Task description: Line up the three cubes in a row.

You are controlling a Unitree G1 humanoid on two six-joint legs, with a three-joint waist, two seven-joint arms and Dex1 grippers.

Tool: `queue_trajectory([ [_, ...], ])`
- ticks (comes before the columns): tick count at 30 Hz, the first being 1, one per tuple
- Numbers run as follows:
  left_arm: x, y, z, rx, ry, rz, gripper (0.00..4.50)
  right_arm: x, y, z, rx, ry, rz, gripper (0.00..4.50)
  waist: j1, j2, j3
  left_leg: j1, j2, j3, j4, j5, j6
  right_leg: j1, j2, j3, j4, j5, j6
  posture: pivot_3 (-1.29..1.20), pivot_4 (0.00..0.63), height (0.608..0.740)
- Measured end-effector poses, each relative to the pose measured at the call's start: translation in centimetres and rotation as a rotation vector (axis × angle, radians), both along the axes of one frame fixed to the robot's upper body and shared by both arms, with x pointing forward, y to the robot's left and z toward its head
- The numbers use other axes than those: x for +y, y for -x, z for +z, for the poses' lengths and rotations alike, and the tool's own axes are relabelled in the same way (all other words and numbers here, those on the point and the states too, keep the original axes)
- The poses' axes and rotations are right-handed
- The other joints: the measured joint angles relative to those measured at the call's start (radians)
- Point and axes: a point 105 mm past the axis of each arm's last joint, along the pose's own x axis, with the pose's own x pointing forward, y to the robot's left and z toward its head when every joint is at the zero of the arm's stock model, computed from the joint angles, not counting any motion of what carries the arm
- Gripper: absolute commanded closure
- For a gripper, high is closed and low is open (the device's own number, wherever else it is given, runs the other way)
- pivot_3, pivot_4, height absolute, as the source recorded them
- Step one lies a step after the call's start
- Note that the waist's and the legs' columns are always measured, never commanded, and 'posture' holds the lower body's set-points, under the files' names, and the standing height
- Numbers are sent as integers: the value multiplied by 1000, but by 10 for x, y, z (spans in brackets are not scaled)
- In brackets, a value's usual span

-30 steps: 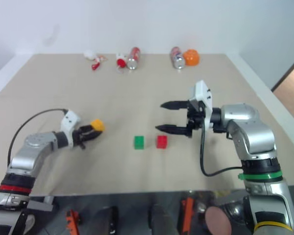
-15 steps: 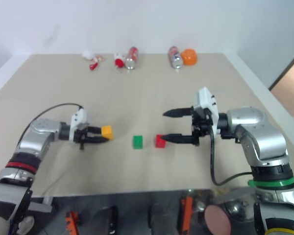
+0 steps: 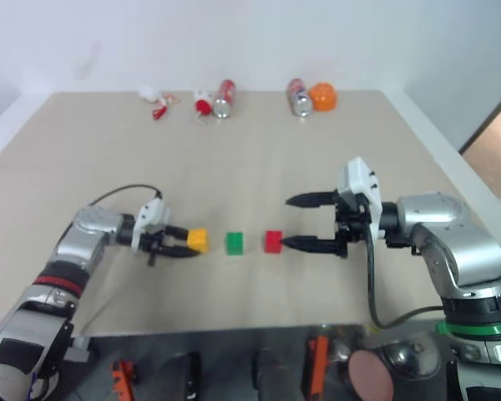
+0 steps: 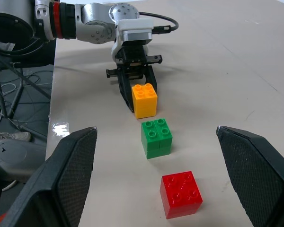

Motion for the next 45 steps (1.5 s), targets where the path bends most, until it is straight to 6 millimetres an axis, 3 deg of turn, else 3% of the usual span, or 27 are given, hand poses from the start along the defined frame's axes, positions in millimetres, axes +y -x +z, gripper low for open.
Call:
queue_trajectory([
  [11,3,-3,-2,-75,-33,12,3213,1,-2,5,-23,-3,-1,314,-1,0,0,3,0,0,0,0,0,1,0,0,0,0,0,0,150,740],
  [13,4,-4,-3,-84,-40,26,2042,2,-2,6,-29,-3,1,314,-1,0,0,3,0,0,0,0,0,1,0,0,0,1,-1,0,150,740],
  [18,8,-10,-2,-93,-36,83,444,2,-2,6,-29,-4,2,314,-2,0,0,4,0,0,0,0,0,1,0,1,0,2,-2,0,150,740],
  [28,17,-2,-1,-6,-6,91,444,1,-5,9,-28,-3,10,314,-2,0,0,3,1,0,-1,-1,2,0,1,0,0,2,-2,0,150,740],
  [36,71,10,11,111,-85,172,444,3,-14,16,-54,9,27,314,-8,0,0,3,2,0,-1,-3,4,-1,2,-1,1,0,-3,0,150,740],
  [40,87,-2,18,86,-12,340,444,-1,-22,11,-66,14,-12,314,-1,0,0,2,2,1,1,-3,4,-1,1,0,1,0,-2,0,150,740],
  [45,110,-24,43,39,259,702,444,-22,-43,-7,-88,-22,-239,314,0,0,0,1,2,1,1,-3,4,0,0,-1,1,0,-2,0,150,740],
])
